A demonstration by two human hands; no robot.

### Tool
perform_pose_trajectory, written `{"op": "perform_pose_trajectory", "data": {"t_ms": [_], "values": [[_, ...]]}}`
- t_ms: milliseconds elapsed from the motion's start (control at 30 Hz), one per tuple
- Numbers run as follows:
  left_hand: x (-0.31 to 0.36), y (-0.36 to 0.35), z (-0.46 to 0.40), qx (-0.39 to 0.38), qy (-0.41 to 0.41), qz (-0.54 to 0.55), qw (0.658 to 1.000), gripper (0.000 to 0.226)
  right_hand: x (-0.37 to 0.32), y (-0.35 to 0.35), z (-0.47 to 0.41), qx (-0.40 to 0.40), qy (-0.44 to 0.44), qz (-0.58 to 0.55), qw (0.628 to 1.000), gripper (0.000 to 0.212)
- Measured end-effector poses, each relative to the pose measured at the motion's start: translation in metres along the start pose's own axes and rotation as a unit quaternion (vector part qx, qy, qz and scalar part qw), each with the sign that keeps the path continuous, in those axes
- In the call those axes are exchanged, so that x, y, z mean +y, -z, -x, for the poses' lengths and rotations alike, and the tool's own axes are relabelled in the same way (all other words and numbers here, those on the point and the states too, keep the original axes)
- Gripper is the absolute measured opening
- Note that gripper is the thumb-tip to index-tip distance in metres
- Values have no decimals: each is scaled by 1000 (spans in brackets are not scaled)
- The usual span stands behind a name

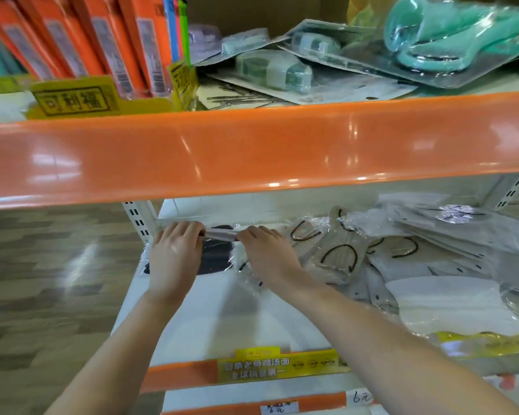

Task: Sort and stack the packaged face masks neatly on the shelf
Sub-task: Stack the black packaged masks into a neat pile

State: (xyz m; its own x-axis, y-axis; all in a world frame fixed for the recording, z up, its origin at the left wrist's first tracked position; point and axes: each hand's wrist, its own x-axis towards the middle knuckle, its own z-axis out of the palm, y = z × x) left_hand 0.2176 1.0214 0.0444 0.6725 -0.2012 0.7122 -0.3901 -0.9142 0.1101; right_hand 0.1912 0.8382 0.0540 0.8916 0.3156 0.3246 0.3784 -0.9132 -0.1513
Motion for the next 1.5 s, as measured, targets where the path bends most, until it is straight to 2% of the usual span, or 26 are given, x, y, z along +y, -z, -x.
{"op": "perform_pose_trajectory", "data": {"t_ms": [167,233,333,500,600,767,867,1100,1233,1400,1500], "values": [[-35,-9,8,-28,26,-42,998,26,-23,-32,-13,-8,-10,16,1000,34],[-44,-12,18,-48,35,-46,997,26,-29,-48,-15,-9,-22,11,1000,37],[-53,-16,35,-81,64,-21,994,21,-35,-72,-14,1,-39,5,999,36],[-64,-29,60,-167,141,53,974,32,-39,-98,-9,-2,-62,-23,998,20],[-66,-31,70,-193,141,53,970,26,-39,-108,-11,3,-61,-24,998,15],[-61,-31,72,-205,143,38,967,39,-47,-110,-16,14,-74,7,997,22],[-54,-27,63,-242,152,40,957,45,-53,-112,-19,26,-93,27,995,27],[-49,-34,70,-268,157,8,951,27,-58,-121,-12,47,-72,38,996,15],[-41,-34,70,-274,162,-20,948,20,-53,-116,-9,40,-50,16,998,23],[-5,-28,58,-256,125,25,958,34,-37,-81,6,79,-60,-34,995,24],[27,-20,51,-248,66,50,965,24,-23,-44,26,10,-77,-31,997,65]]}}
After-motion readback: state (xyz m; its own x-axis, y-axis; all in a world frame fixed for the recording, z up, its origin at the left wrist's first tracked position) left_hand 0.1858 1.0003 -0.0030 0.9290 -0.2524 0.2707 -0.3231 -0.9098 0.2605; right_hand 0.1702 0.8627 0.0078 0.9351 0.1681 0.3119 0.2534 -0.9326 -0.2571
